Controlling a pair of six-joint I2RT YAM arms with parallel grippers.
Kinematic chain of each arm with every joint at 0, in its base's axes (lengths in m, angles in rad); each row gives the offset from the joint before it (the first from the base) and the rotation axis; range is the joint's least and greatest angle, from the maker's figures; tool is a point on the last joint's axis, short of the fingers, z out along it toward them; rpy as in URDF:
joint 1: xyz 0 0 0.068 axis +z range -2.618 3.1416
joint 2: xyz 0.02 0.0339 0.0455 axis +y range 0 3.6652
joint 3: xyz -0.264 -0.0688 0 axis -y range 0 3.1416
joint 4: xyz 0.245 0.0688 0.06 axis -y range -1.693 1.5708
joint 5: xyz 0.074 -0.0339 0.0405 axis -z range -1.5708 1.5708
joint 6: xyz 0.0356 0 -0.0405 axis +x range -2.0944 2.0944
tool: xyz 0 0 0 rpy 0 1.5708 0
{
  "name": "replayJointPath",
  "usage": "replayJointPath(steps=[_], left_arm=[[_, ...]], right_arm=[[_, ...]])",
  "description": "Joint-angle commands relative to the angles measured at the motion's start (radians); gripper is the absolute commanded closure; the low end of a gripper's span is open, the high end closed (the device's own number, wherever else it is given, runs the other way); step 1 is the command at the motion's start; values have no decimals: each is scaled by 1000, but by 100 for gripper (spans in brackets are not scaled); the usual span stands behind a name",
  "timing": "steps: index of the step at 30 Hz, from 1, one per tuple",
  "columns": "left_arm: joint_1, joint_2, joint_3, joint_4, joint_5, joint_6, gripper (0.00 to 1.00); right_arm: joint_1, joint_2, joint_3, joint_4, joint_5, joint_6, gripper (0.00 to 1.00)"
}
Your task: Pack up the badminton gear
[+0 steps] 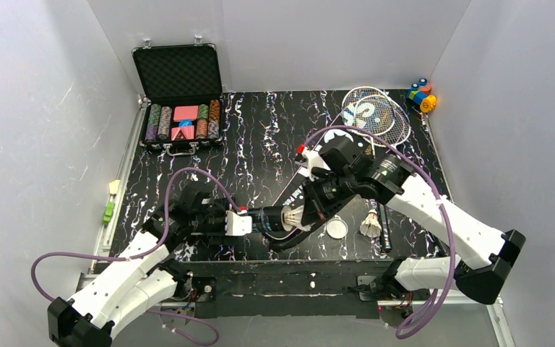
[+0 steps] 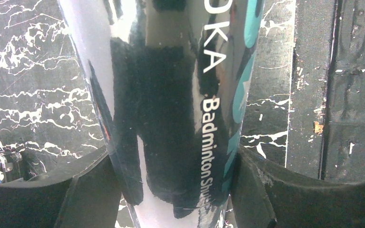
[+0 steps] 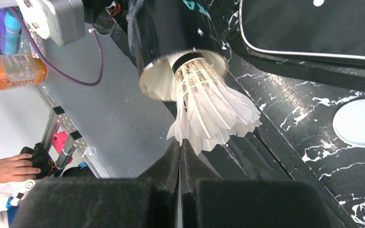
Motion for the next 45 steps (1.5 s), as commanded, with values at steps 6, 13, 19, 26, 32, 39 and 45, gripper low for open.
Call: replayJointPath(steps=[6, 13, 19, 26, 32, 39, 45], left_arm=[[-7, -7, 19, 18, 18, -10, 92], [-7, -9, 12, 33, 25, -35, 92], [-7, -12, 15, 38, 28, -55, 92], [-7, -20, 24, 38, 32, -89, 93], [-7, -3, 57, 46, 46, -125, 93], [-7, 1, 76, 48, 48, -144, 94], [-7, 5, 83, 56, 52, -162, 94]], right_arm=[[61, 60, 40, 195, -4, 71, 99], [66, 36, -9, 272, -21, 118, 57], [58, -13, 35, 240, 4, 123, 44], [-50, -189, -56, 251, 55, 158, 45], [-126, -225, -175, 248, 109, 179, 44], [-126, -194, -248, 325, 79, 192, 39], [-127, -169, -274, 418, 68, 238, 41]])
